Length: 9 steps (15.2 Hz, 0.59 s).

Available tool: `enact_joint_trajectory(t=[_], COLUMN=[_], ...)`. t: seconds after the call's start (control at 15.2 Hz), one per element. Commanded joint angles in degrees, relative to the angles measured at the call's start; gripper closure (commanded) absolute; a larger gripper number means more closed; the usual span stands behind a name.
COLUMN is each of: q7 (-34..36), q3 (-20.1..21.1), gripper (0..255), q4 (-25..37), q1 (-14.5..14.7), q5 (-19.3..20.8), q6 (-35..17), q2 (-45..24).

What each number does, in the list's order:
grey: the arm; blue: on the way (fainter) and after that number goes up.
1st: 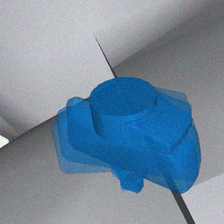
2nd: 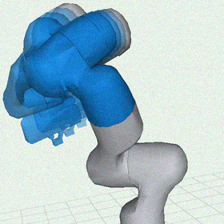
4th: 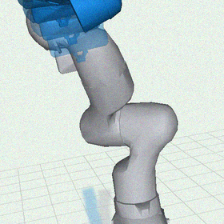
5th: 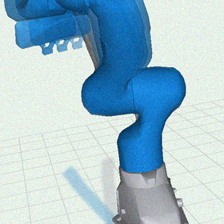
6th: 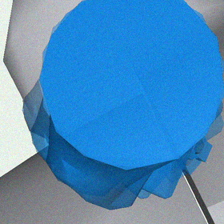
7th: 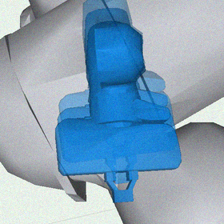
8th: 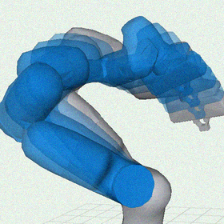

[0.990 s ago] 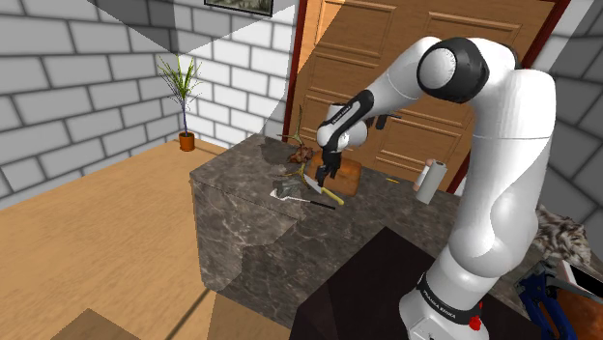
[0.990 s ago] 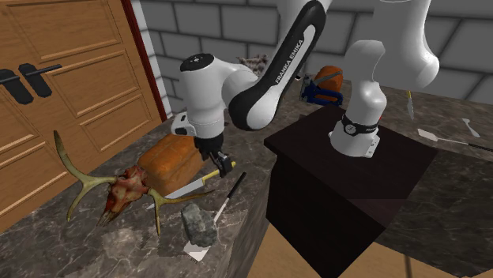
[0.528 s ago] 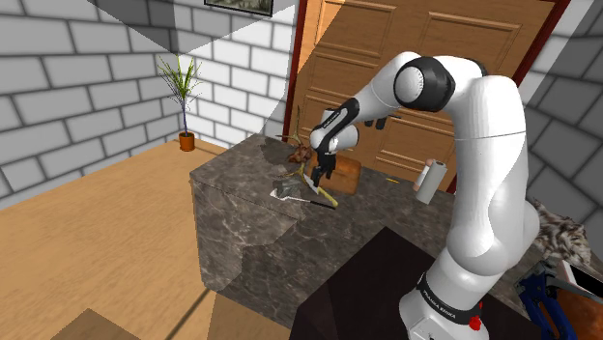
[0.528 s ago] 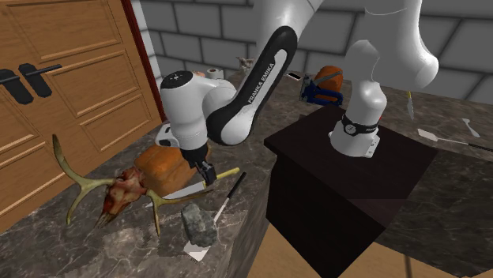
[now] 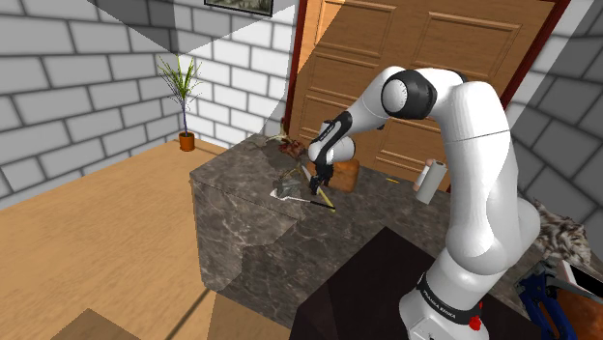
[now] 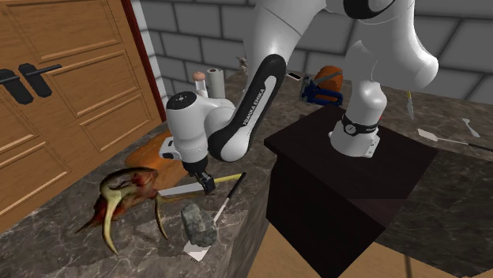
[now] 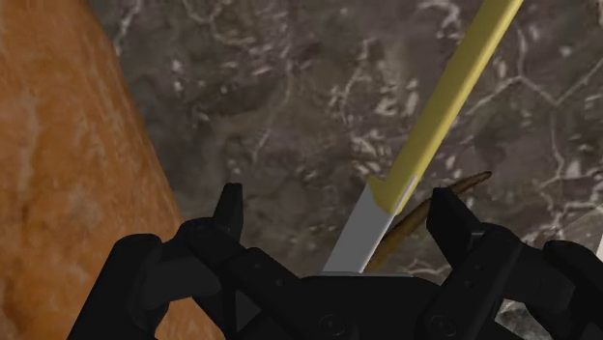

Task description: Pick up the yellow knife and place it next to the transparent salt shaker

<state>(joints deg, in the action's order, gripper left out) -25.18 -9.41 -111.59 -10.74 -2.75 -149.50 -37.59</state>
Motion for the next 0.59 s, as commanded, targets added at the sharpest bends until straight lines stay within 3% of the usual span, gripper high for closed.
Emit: enact_joint_trajectory(t=[0.0,0.26,0.33,0.53], q7=[0.0,0.0,0.0,-0.2], q3=[-0.1,-0.1,0.0,0.0], gripper=[0,0,255,255], q4=[-0.2,-0.2,0.1,0.5], q1=[0.0,0.0,-0.1,-0.3], q5=[0.1,0.1,0.0,0.0], q6=[0.0,0.0,0.0,0.2], q2=[-0.6,-0.6,-0.9,-1.0])
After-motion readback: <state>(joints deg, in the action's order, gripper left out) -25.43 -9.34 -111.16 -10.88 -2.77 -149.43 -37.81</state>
